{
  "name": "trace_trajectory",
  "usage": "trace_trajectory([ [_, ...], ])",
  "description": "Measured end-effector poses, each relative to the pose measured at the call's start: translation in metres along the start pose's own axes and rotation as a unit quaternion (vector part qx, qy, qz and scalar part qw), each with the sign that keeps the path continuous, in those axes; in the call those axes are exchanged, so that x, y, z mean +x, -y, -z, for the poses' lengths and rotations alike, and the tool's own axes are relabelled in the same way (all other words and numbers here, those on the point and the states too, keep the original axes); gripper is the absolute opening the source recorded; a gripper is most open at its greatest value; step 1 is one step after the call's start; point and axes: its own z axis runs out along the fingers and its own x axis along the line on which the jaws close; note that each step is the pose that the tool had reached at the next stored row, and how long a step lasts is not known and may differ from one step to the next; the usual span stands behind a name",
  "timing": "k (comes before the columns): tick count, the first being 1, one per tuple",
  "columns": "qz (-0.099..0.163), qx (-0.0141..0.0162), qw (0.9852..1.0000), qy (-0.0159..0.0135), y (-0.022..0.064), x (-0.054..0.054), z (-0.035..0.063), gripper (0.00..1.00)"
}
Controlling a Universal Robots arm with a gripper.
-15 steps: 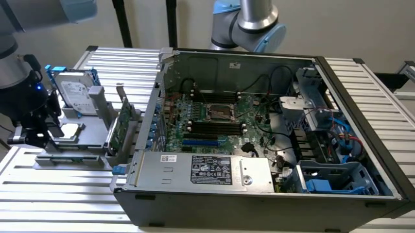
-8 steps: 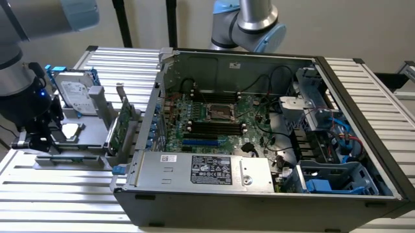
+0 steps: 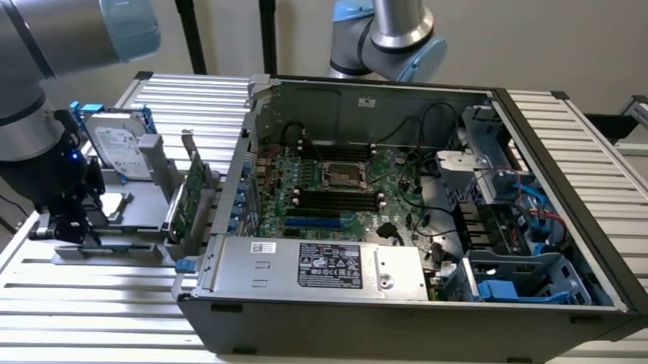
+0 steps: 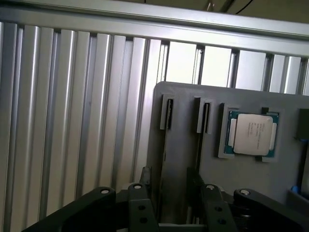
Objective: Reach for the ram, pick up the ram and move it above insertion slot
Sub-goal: 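Pick up the ram and move it above insertion slot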
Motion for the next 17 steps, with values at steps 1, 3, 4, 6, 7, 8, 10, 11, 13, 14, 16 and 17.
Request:
trace_trajectory([
  [1, 0.0, 0.0, 1.0, 0.0, 0.0003, 0.0, -0.0018, 0.42],
  [3, 0.0, 0.0, 1.0, 0.0001, 0.0008, 0.0, -0.0054, 0.42],
  [4, 0.0, 0.0001, 1.0, 0.0003, 0.0011, 0.0, -0.0074, 0.42],
  [6, 0.0, 0.0002, 1.0, 0.0007, 0.0014, 0.001, -0.0109, 0.42],
  [7, 0.0, 0.0002, 1.0, 0.0011, 0.0015, 0.001, -0.0127, 0.42],
  [8, 0.0, 0.0002, 1.0, 0.0015, 0.0016, 0.002, -0.0142, 0.42],
  [10, 0.0, 0.0003, 1.0, 0.0025, 0.0018, 0.003, -0.0165, 0.42],
  [11, 0.0, 0.0004, 1.0, 0.0031, 0.0021, 0.004, -0.0172, 0.42],
  [13, 0.0, 0.0005, 1.0, 0.0044, 0.0033, 0.006, -0.0179, 0.42],
  [14, 0.0, 0.0006, 1.0, 0.0052, 0.0043, 0.007, -0.0182, 0.42],
  [16, 0.0, 0.0008, 1.0, 0.0068, 0.0057, 0.009, -0.0194, 0.42],
  [17, 0.0, 0.0009, 1.0, 0.0074, 0.0058, 0.009, -0.0204, 0.42],
])
